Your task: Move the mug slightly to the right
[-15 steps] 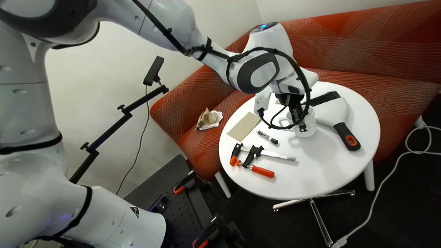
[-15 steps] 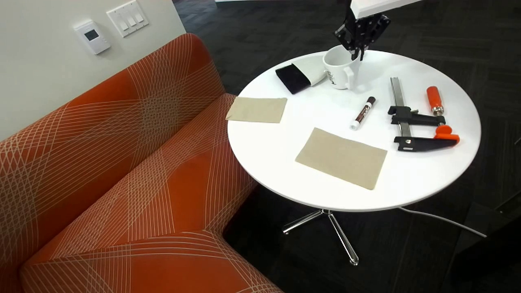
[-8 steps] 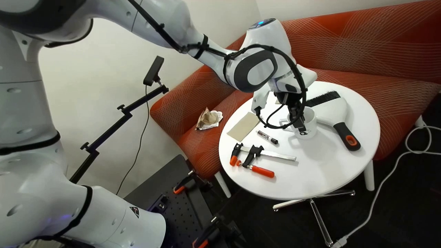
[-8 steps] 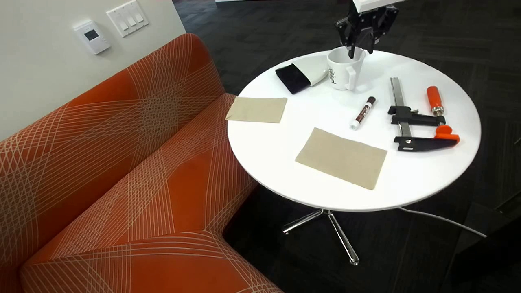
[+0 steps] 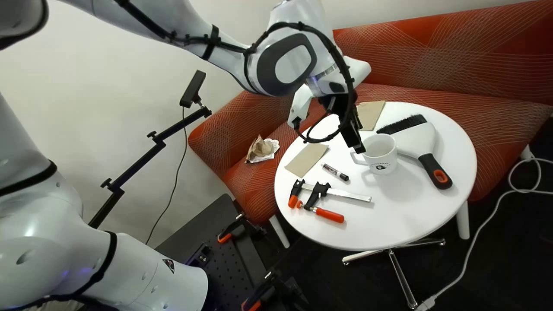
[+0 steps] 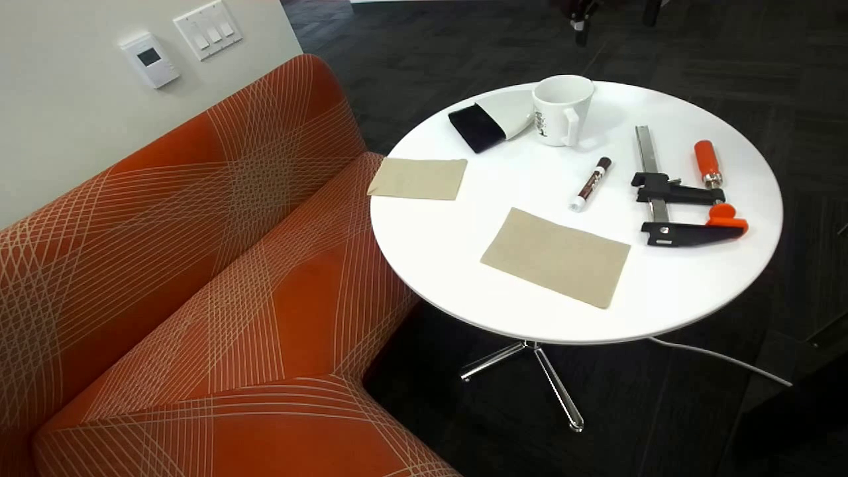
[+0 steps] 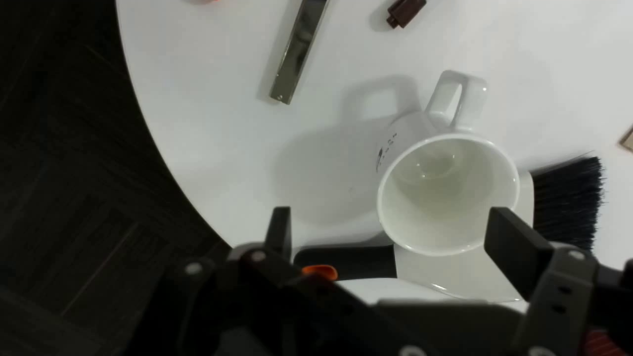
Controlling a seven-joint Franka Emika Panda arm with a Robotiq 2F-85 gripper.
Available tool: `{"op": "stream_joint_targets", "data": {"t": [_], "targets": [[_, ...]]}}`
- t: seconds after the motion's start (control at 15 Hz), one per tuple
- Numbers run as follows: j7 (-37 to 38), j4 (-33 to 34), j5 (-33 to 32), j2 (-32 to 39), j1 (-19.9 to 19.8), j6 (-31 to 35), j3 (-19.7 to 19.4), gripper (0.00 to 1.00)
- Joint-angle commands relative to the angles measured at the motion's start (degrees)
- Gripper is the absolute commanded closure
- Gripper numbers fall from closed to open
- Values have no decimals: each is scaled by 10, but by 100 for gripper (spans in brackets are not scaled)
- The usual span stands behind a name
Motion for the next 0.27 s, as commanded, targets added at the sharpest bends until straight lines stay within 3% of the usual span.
{"op": "stream_joint_targets", "data": {"t": [0.0, 0.2], "targets": [[7, -10, -19, -17, -18, -2, 19, 0], [6, -14, -19, -24, -22, -3, 25, 0]]}}
